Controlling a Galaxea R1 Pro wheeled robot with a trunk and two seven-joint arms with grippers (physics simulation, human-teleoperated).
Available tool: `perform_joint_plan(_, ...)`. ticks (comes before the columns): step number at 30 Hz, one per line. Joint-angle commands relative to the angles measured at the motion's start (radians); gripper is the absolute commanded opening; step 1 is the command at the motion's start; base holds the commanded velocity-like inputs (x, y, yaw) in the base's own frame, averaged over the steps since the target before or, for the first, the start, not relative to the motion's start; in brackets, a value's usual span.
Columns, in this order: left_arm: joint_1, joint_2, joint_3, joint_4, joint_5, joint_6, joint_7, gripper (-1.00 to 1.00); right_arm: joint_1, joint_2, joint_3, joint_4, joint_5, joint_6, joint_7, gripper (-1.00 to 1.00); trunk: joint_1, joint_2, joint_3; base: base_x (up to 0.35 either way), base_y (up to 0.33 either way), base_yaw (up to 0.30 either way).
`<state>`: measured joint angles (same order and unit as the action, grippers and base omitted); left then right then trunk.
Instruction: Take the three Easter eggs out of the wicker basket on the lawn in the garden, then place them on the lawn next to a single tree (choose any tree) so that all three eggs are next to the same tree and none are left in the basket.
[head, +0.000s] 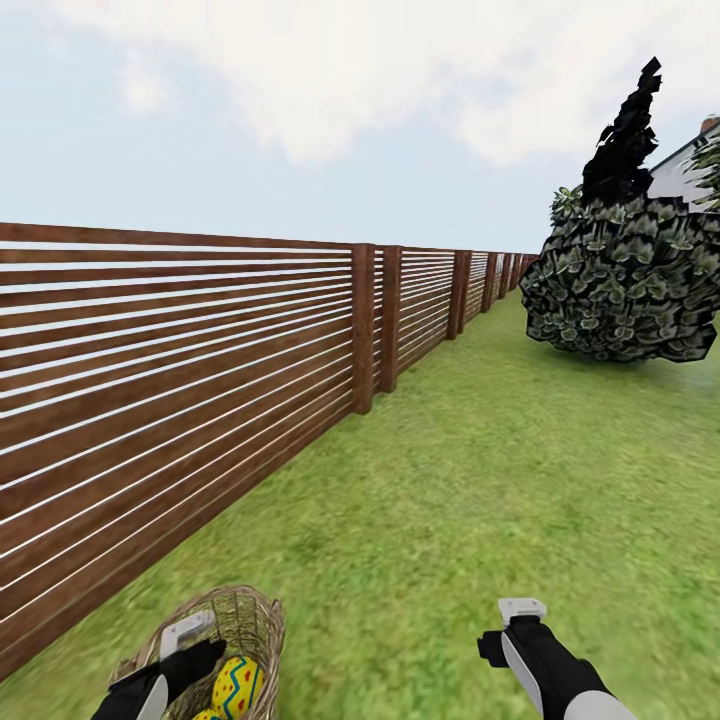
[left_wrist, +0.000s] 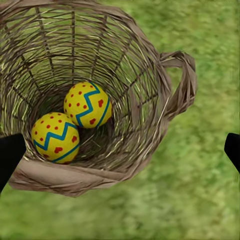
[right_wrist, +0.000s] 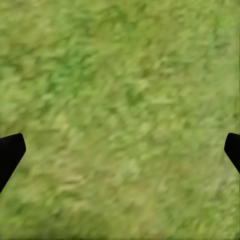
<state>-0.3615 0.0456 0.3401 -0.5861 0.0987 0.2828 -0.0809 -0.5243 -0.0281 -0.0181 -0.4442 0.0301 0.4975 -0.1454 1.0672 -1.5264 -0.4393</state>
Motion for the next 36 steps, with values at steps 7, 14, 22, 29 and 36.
perform_joint_plan(7, 0.000, 0.005, 0.004, -0.010, 0.008, 0.013, 0.003, 1.00, 0.000, 0.000, -0.002, 0.001, 0.004, 0.006, 0.000, 1.00, 0.000, -0.001, -0.001, 0.226, 0.000, 0.000)
perform_joint_plan(14, 0.000, 0.091, -0.004, -0.071, -0.002, 0.173, -0.005, 1.00, 0.000, -0.001, -0.002, 0.001, 0.004, 0.006, 0.000, 1.00, 0.000, -0.001, -0.001, 0.088, 0.000, 0.000)
perform_joint_plan(22, 0.000, 0.121, -0.011, -0.064, -0.059, 0.291, 0.003, 1.00, 0.000, -0.004, -0.003, 0.002, 0.002, 0.008, 0.000, 1.00, 0.000, -0.001, -0.001, 0.001, 0.000, 0.000)
perform_joint_plan(29, 0.000, 0.124, -0.001, -0.123, -0.238, 0.476, -0.001, 1.00, 0.000, -0.009, -0.005, 0.010, 0.001, 0.007, -0.002, 1.00, 0.000, -0.001, -0.001, 0.000, 0.000, 0.000)
perform_joint_plan(36, 0.000, 0.122, 0.000, -0.151, -0.246, 0.506, -0.002, 1.00, 0.000, -0.004, -0.003, 0.012, 0.003, 0.007, -0.002, 1.00, 0.000, -0.001, -0.001, 0.000, 0.000, 0.000)
